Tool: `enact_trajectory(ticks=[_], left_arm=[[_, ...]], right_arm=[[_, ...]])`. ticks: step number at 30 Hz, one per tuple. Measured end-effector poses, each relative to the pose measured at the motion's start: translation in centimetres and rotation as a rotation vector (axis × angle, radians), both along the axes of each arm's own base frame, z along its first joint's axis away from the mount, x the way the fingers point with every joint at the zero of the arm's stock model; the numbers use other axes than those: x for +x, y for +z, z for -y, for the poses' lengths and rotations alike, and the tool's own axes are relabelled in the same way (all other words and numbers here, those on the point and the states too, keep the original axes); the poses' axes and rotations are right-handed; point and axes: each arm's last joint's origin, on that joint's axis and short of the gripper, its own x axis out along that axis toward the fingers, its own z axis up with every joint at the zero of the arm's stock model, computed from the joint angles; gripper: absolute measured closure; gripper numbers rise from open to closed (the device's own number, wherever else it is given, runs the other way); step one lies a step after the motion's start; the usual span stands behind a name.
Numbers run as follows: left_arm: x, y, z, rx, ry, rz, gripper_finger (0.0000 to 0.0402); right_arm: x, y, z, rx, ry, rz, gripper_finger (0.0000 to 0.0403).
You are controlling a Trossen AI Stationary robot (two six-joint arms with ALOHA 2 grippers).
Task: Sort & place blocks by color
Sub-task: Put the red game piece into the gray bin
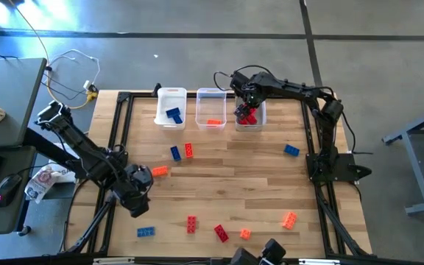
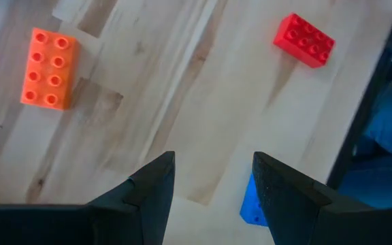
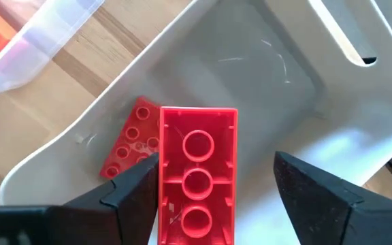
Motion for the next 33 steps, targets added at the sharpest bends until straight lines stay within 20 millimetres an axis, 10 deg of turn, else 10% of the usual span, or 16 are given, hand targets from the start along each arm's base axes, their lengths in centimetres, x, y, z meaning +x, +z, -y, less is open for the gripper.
enact_trajectory(ticks=[33], left_arm=[[-0.8, -2.6, 5.7, -0.039, -0.074, -0.048, 0.0216]], right_arm=[[0.1, 0.0, -0.5, -0.001, 0.01, -0.03, 0.0122]])
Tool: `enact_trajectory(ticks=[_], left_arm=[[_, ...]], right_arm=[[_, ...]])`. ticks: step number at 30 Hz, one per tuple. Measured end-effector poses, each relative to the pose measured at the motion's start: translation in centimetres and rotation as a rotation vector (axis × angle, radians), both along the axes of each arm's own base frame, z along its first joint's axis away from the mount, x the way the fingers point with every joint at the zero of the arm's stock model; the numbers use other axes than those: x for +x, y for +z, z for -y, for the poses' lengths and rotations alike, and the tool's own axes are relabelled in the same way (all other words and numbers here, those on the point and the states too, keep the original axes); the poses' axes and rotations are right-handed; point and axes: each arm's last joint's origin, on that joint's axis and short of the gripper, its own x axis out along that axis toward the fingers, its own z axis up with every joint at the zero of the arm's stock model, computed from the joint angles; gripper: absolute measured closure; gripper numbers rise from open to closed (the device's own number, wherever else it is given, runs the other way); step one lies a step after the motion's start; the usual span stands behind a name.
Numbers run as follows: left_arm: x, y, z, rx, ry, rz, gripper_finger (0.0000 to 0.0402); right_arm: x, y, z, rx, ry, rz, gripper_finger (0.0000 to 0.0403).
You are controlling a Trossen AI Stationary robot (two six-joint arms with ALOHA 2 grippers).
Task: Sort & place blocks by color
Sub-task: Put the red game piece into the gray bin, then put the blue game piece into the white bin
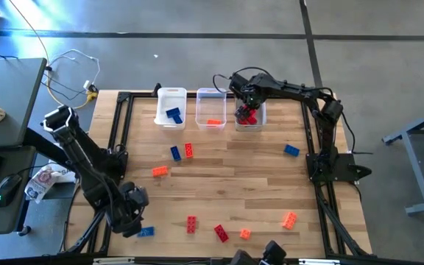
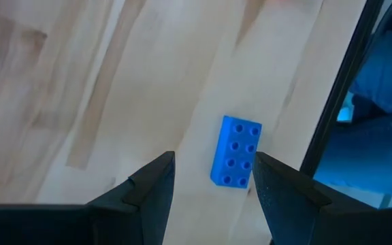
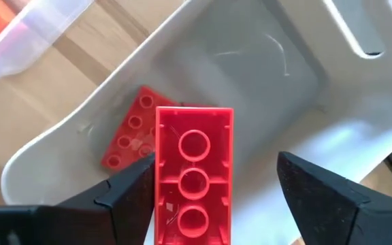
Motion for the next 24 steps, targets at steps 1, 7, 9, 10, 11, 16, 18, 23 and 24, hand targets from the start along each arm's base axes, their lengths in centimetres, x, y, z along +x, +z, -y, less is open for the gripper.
enact_trajectory(ticks=[1, 7, 9, 10, 11, 16, 18, 23, 24], left_arm=[[-0.1, 0.0, 0.2, -0.004, 0.003, -0.001, 0.0216], [-0.4, 0.0, 1.0, -0.041, 0.013, 0.022, 0.0216], [-0.4, 0.1, 1.3, -0.061, 0.007, 0.037, 0.0216], [-0.4, 0.1, 1.4, -0.068, 0.003, 0.042, 0.0216], [-0.4, 0.2, 1.4, -0.072, 0.002, 0.046, 0.0216], [-0.4, 0.2, 1.4, -0.074, 0.005, 0.047, 0.0216], [-0.4, 0.2, 1.4, -0.076, 0.008, 0.048, 0.0216], [-0.2, 0.4, 1.8, -0.111, 0.011, 0.074, 0.0216], [-0.2, 0.4, 1.9, -0.12, 0.012, 0.079, 0.0216]], right_arm=[[0.0, 0.0, 0.0, 0.004, 0.0, -0.004, 0.0119], [-0.1, 0.0, -0.2, 0.008, -0.004, -0.023, 0.0107], [-0.1, 0.0, -0.3, 0.014, 0.005, -0.017, 0.0106], [-0.1, 0.0, -0.3, 0.024, 0.014, -0.013, 0.0106], [-0.1, 0.0, -0.3, 0.03, 0.016, -0.008, 0.0106], [0.0, 0.0, -0.3, 0.037, 0.009, -0.002, 0.0106], [0.0, 0.0, -0.3, 0.038, 0.006, -0.002, 0.0106], [-0.1, -0.1, -0.5, 0.059, -0.006, -0.004, 0.0106], [-0.1, -0.1, -0.6, 0.066, -0.005, -0.004, 0.0106]])
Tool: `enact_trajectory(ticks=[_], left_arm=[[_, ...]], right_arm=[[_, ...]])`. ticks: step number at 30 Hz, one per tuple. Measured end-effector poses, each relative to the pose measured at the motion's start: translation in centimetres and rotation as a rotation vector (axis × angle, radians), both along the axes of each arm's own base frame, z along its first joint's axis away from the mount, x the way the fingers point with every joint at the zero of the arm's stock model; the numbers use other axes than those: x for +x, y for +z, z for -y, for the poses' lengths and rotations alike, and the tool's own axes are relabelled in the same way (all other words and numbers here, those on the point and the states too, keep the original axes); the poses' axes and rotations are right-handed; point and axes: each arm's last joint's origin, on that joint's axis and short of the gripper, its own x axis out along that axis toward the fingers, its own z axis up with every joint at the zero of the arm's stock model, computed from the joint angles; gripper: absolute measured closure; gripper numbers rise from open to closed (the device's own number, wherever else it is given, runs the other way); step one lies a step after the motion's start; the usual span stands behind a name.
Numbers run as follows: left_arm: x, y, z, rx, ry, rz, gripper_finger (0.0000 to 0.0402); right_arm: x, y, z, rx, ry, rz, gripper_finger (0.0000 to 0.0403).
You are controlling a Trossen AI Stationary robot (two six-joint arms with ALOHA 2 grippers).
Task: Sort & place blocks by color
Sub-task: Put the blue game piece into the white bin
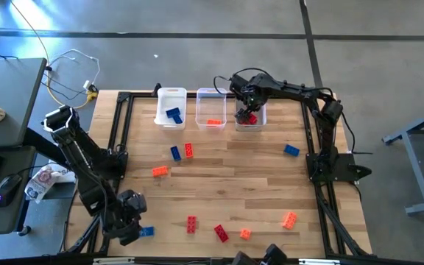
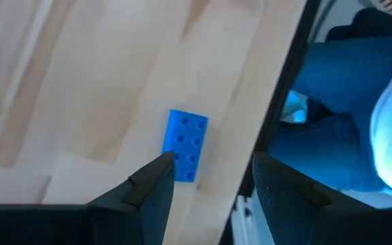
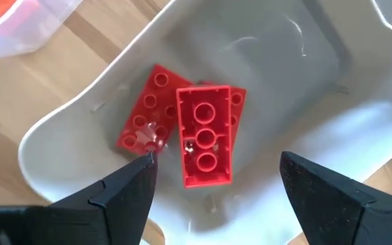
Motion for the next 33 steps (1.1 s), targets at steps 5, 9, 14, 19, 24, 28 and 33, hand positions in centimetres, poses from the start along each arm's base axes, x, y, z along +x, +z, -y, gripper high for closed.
enact_trajectory(ticks=[5, 9, 14, 19, 24, 28, 33], left_arm=[[-0.2, 0.2, 0.6, -0.038, 0.005, 0.014, 0.0216], [-0.6, 0.1, 0.9, -0.025, 0.004, 0.035, 0.0216], [-0.7, -0.6, 1.5, 0.027, -0.029, 0.039, 0.0216], [-0.4, -2.0, 2.1, 0.09, -0.082, 0.008, 0.0216], [-0.4, -3.5, 2.9, 0.156, -0.134, -0.02, 0.0216], [-0.4, -4.7, 3.5, 0.184, -0.145, -0.043, 0.0216], [-0.1, -5.8, 4.1, 0.201, -0.146, -0.057, 0.0216]], right_arm=[[0.3, 0.0, -0.5, 0.023, 0.008, 0.013, 0.0107], [0.7, 0.0, -1.1, 0.023, 0.028, 0.013, 0.0107], [1.1, 0.0, -1.8, 0.022, 0.049, 0.012, 0.0107], [1.3, 0.0, -2.1, 0.021, 0.048, 0.013, 0.0107], [1.3, 0.0, -2.1, 0.021, 0.032, 0.016, 0.0107], [1.3, 0.0, -2.1, 0.021, 0.032, 0.016, 0.0107], [1.3, 0.0, -2.1, 0.021, 0.032, 0.016, 0.0107]])
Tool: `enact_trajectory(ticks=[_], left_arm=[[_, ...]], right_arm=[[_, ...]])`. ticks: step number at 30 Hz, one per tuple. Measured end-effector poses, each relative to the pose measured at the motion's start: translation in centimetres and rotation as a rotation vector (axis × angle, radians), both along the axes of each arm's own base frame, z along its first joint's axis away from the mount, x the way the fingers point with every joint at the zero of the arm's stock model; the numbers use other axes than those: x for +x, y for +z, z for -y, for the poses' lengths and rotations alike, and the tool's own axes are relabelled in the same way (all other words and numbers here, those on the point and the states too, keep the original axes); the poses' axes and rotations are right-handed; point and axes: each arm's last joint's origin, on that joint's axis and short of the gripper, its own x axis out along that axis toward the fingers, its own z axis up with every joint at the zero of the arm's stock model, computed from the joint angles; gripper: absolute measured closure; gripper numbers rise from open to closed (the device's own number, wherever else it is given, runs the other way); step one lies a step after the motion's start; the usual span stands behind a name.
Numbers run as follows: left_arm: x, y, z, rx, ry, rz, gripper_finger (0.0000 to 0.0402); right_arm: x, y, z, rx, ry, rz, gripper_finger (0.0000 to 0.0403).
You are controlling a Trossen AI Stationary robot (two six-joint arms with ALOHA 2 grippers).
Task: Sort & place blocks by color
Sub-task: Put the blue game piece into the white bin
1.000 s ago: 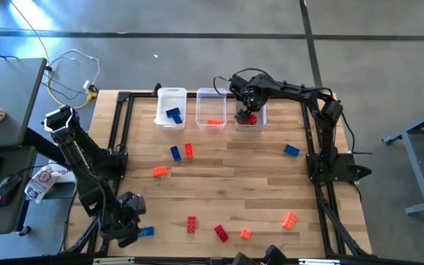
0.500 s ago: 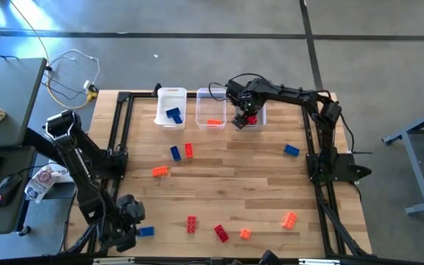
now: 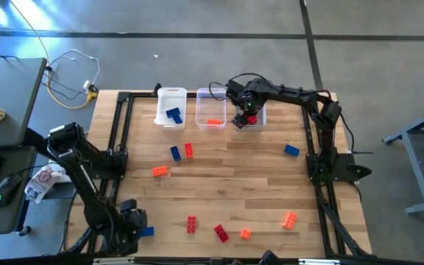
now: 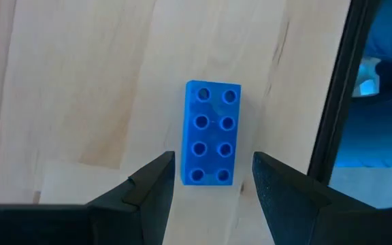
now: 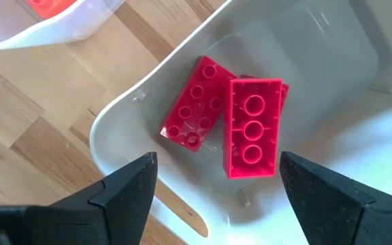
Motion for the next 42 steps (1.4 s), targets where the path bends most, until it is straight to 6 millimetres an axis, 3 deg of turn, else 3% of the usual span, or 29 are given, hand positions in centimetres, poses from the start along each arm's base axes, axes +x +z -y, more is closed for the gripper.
enact_trajectory(ticks=[30, 39, 42], left_arm=[[0.7, -4.2, 1.2, 0.086, -0.002, -0.077, 0.0217], [0.8, -4.2, 1.0, 0.1, 0.023, -0.064, 0.029], [0.8, -4.3, 1.0, 0.108, 0.045, -0.042, 0.029]], right_arm=[[0.0, 0.0, 0.0, 0.0, 0.001, 0.002, 0.0107], [-0.1, 0.0, -0.1, 0.008, 0.008, -0.008, 0.0107], [-0.3, 0.5, -0.2, 0.0, 0.018, 0.0, 0.0107]])
